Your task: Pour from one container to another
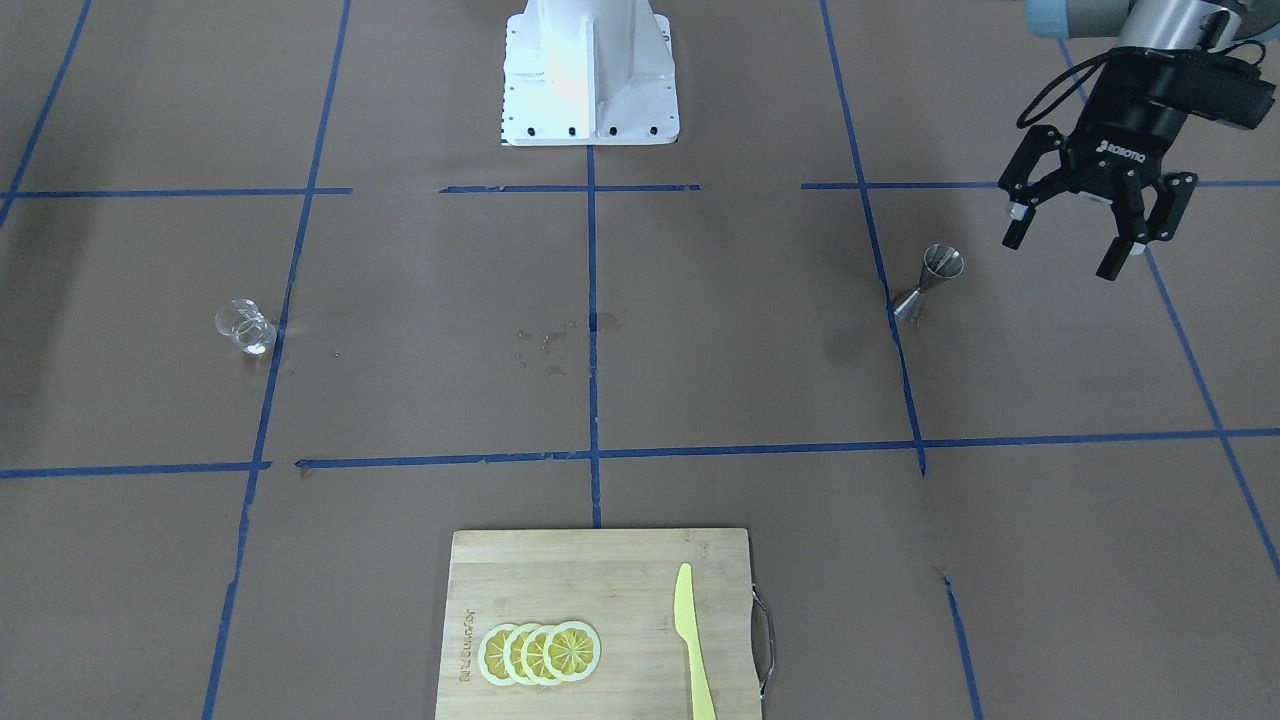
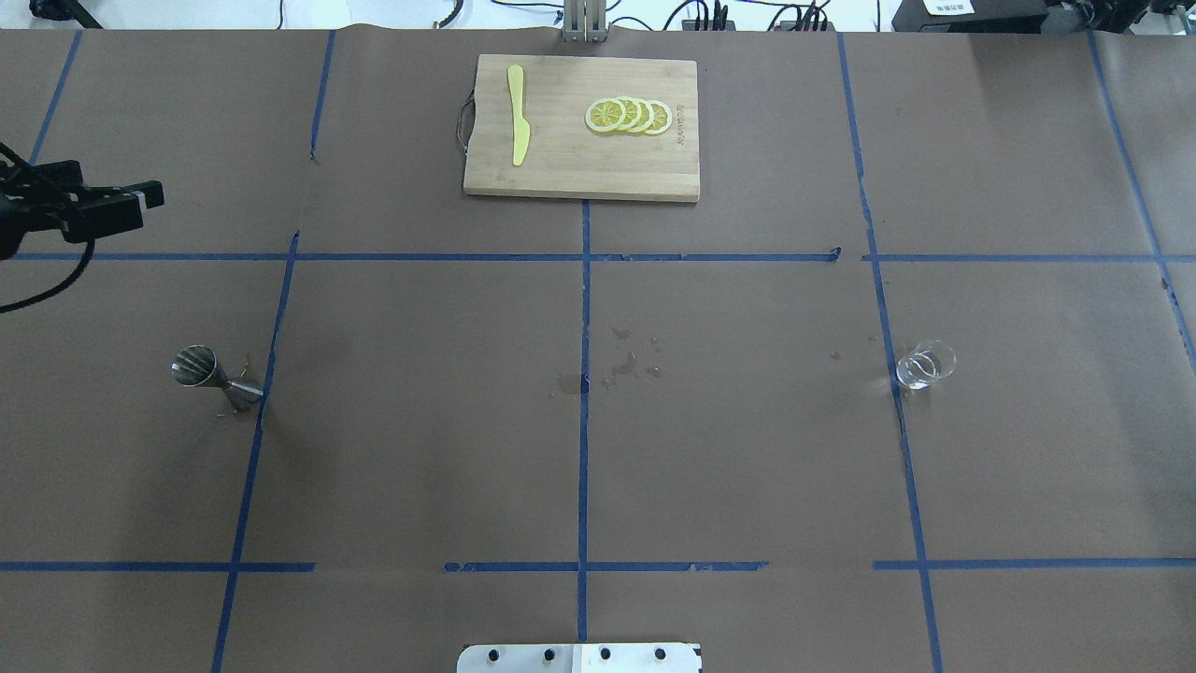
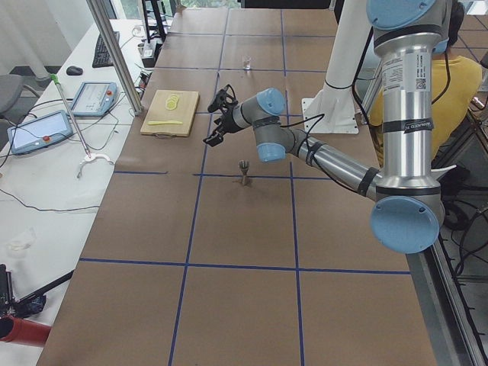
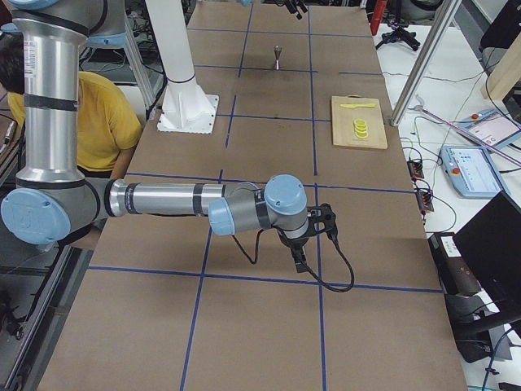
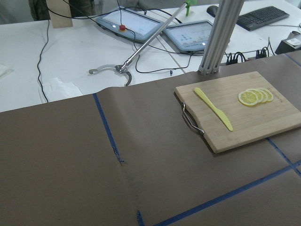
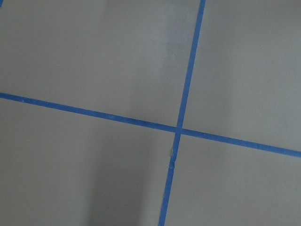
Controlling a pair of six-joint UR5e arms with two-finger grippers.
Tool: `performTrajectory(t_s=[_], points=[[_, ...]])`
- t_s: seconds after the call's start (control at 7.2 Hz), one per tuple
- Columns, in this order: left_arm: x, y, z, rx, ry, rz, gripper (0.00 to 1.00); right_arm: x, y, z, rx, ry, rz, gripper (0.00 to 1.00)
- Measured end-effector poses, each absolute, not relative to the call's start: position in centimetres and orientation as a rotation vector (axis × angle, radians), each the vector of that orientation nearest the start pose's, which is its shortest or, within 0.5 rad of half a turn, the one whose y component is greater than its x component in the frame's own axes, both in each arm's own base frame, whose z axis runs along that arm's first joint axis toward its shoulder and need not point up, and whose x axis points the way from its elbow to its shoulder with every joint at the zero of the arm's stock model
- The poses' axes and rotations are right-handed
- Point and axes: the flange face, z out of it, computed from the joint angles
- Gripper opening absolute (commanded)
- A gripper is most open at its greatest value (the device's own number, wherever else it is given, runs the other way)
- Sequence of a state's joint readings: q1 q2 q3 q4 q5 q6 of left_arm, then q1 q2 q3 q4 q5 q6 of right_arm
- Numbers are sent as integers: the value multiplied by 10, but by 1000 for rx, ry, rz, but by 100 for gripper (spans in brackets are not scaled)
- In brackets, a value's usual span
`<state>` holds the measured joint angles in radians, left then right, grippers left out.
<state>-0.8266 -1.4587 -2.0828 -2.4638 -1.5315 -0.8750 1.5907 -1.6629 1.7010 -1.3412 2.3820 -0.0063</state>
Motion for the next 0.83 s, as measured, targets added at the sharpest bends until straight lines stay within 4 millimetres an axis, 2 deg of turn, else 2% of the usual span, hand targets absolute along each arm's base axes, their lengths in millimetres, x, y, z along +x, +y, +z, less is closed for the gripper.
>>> performTrajectory(t_s=[0.28,0.56,0.83], points=[[242,-381,380,976,828,-305,100,70,-465,611,260,-805,-90,100],[280,-339,411,1022,768,-429,100,70,-465,611,258,-805,-88,100],[310,-313,443,1066,735,-496,100,70,-465,612,257,-805,-87,100]])
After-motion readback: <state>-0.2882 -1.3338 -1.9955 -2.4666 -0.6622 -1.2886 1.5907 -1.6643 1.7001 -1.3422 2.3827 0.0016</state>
